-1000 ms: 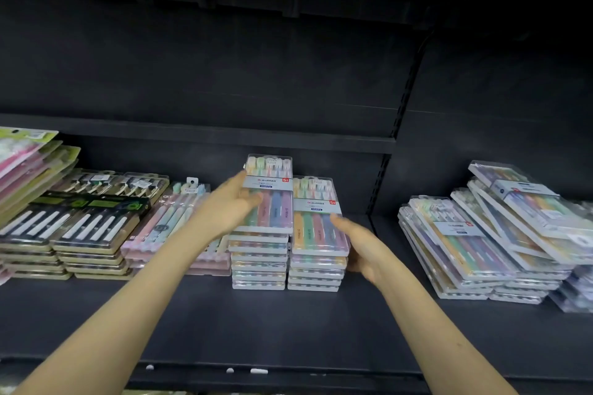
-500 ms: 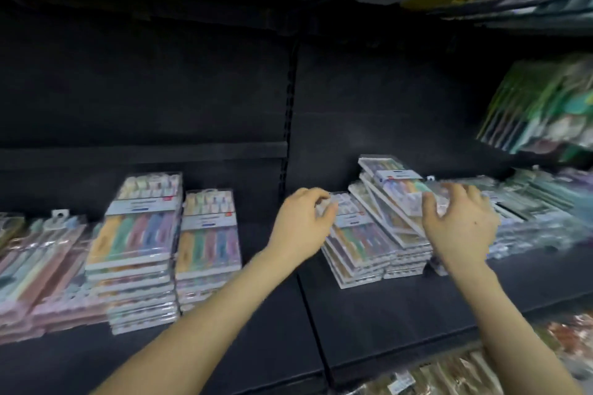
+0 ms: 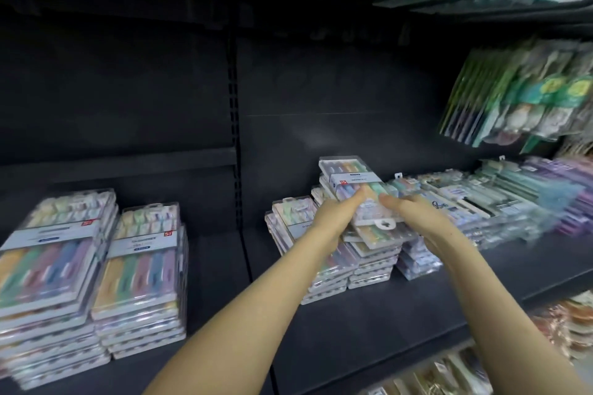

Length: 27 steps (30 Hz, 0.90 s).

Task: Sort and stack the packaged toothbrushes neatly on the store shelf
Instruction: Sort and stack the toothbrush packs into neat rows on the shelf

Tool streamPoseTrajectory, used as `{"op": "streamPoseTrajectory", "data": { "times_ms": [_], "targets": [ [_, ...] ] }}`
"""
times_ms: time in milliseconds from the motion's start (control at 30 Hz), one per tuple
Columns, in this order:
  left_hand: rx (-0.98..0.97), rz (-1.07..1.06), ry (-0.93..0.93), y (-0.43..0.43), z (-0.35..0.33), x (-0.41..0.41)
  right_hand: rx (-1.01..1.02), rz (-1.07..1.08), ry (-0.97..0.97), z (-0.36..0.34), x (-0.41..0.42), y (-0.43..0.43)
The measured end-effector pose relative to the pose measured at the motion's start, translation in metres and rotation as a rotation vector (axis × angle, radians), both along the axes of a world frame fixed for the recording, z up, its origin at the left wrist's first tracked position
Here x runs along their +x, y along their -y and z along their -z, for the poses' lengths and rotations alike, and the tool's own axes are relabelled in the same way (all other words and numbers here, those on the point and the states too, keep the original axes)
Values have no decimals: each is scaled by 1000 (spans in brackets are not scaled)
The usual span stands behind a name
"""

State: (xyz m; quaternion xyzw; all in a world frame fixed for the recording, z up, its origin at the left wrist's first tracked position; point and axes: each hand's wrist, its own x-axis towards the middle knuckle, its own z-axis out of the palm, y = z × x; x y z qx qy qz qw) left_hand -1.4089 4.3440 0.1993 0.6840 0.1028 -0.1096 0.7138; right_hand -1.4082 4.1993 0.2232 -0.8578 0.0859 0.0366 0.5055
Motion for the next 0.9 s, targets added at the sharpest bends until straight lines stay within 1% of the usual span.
{"op": "streamPoseTrajectory", "data": {
  "times_ms": [133,267,400,467,533,600,633,667,733,800,900],
  "targets": [
    [-38,12,-42,-3,-1,1,-44,-5,52,2,-16,-8],
    [-170,79,-93,-15,-4,-10,-17,43,93,2,-40,-22],
    [-301,86,-71,-27,1,-31,161,33,132,8,-59,-30],
    [-364,47,5,-39,3,-49,255,7,150,11,-69,-35],
    [-384,23,133,-56,7,-68,389,-50,152,12,-80,-43],
    [-367,55,261,-77,15,-92,520,-154,102,12,-88,-53],
    [-355,79,308,-88,18,-104,540,-223,76,14,-90,-59],
    [-329,97,352,-99,22,-116,518,-301,71,15,-94,-68],
    [-230,84,434,-118,31,-133,441,-428,141,23,-98,-85],
    [-91,32,473,-132,36,-146,451,-480,179,37,-102,-104],
    [73,-36,507,-149,45,-160,493,-531,175,60,-109,-126]
  ]
}}
